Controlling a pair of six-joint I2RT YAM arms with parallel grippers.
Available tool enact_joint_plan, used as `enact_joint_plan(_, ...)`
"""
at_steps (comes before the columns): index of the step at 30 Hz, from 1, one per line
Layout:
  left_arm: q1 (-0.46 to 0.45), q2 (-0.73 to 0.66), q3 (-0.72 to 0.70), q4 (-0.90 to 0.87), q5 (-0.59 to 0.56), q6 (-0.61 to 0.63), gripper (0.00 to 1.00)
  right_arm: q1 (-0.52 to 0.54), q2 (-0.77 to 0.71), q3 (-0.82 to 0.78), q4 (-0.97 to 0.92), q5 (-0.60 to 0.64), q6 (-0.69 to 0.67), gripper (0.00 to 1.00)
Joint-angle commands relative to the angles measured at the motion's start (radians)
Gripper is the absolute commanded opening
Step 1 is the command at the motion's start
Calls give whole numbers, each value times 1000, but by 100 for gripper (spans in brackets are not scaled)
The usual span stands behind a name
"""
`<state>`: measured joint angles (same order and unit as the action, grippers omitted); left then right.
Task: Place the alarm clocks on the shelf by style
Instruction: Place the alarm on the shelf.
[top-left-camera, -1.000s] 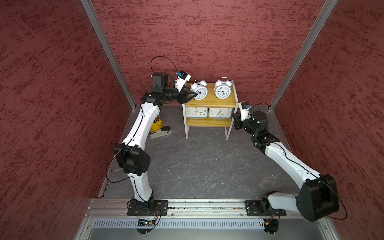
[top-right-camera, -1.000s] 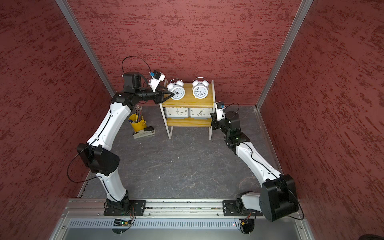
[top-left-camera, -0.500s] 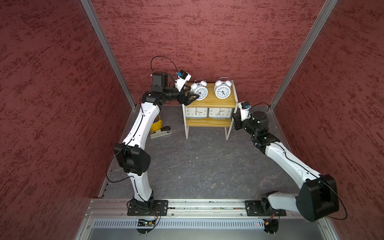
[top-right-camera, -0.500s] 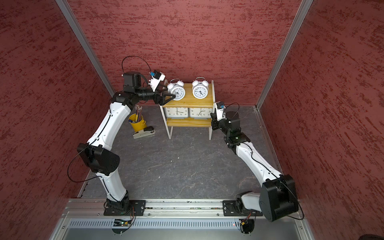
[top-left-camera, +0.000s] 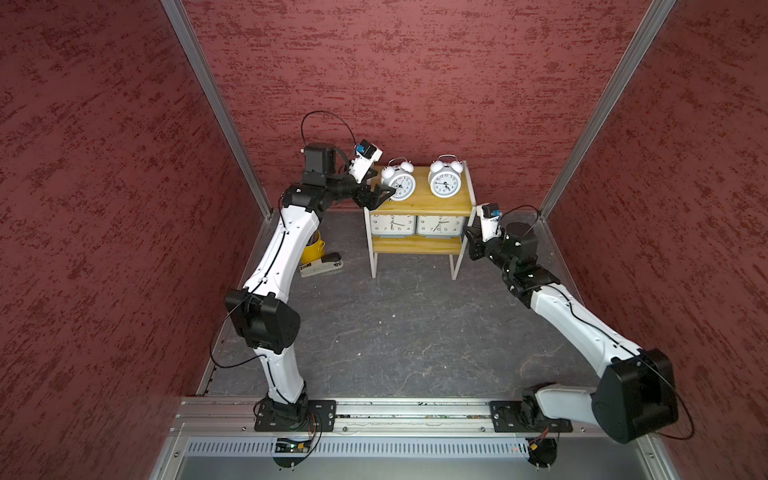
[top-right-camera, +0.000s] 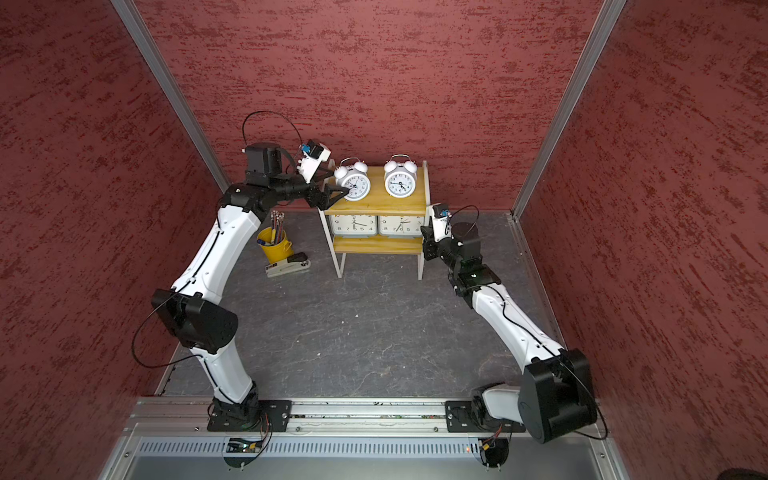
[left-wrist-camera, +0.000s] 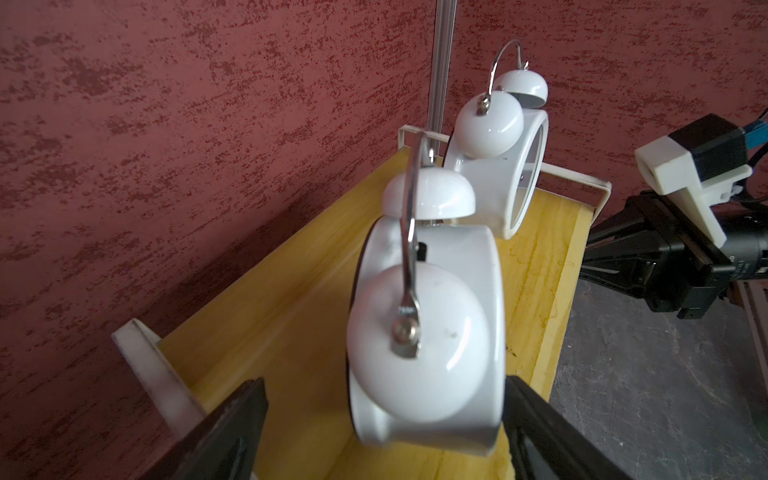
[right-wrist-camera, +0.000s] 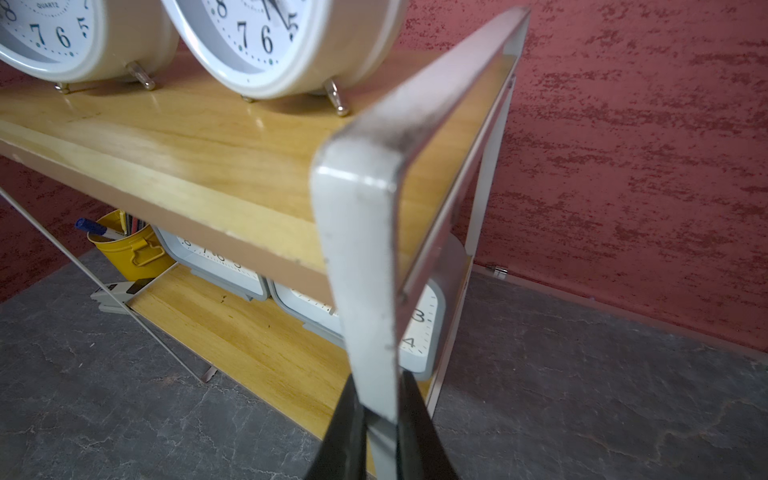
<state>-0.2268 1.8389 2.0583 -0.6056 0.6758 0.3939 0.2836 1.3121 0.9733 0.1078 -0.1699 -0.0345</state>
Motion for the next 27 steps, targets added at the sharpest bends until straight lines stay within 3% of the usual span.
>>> enact_joint_plan(1,-6,-30,-12,11,-34,29,89,4,18,27,-6,-51,33,13)
enact_joint_plan(16,-9,-44,-44,41,-87,36,70,4,22,32,-8,-55,32,14)
enact_joint_plan(27,-22,-44,-49,42,-79,42,67,5,24,32,-10,-55,32,14)
